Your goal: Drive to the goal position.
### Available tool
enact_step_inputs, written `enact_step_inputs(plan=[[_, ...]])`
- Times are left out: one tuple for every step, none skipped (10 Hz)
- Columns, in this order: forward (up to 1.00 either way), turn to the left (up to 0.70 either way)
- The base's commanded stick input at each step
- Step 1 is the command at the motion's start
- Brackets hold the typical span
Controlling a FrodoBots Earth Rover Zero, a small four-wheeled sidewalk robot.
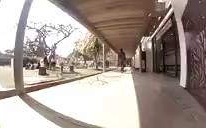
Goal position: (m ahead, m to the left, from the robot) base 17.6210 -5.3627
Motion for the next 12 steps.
enact_step_inputs(plan=[[0.50, 0.00], [0.50, 0.00], [0.50, 0.00], [0.50, 0.00], [0.50, 0.00], [0.50, 0.00], [0.50, 0.00], [0.50, 0.00], [0.50, 0.00], [0.50, 0.00], [0.50, 0.00], [0.50, 0.00]])
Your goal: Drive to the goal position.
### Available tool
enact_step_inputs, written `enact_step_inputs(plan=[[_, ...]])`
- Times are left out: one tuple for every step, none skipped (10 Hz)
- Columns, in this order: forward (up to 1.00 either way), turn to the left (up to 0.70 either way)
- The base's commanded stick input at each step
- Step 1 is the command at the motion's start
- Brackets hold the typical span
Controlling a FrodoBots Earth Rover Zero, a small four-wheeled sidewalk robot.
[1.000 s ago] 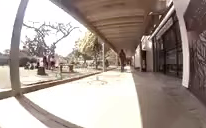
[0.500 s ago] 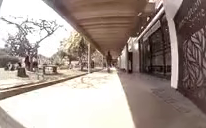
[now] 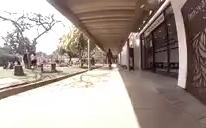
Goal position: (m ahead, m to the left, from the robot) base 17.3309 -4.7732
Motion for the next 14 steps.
enact_step_inputs(plan=[[0.50, 0.00], [0.50, 0.00], [0.50, 0.00], [0.50, 0.00], [0.50, 0.00], [0.50, 0.00], [0.50, 0.00], [0.50, 0.00], [0.50, 0.00], [0.50, 0.00], [0.50, 0.00], [0.50, 0.00], [0.50, 0.00], [0.50, 0.00]])
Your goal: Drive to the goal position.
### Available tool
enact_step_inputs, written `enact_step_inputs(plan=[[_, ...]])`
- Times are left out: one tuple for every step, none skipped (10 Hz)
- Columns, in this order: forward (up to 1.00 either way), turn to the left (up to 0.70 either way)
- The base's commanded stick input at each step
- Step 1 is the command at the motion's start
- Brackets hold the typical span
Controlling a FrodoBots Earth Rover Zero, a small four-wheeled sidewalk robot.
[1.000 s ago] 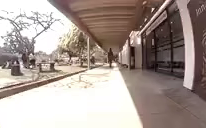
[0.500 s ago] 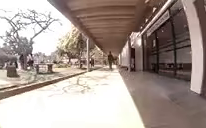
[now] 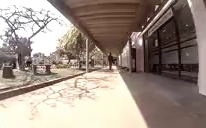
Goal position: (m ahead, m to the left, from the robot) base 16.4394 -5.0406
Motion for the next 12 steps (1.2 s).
enact_step_inputs(plan=[[0.50, 0.00], [0.50, 0.00], [0.50, 0.00], [0.50, 0.00], [0.50, 0.00], [0.50, 0.00], [0.50, 0.00], [0.50, 0.00], [0.50, 0.00], [0.50, 0.00], [0.50, 0.00], [0.50, 0.00]])
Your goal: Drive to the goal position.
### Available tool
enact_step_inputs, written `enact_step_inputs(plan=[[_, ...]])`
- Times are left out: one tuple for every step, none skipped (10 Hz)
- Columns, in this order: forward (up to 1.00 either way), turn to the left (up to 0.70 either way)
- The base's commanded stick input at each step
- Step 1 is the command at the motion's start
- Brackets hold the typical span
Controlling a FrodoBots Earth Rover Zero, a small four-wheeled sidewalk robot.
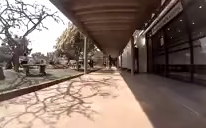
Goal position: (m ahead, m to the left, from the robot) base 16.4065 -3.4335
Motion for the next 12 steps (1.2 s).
enact_step_inputs(plan=[[0.50, 0.00], [0.50, 0.00], [0.50, 0.00], [0.50, 0.00], [0.50, 0.00], [0.50, 0.00], [0.50, 0.00], [0.50, 0.00], [0.50, 0.00], [0.50, 0.00], [0.50, 0.00], [0.50, 0.00]])
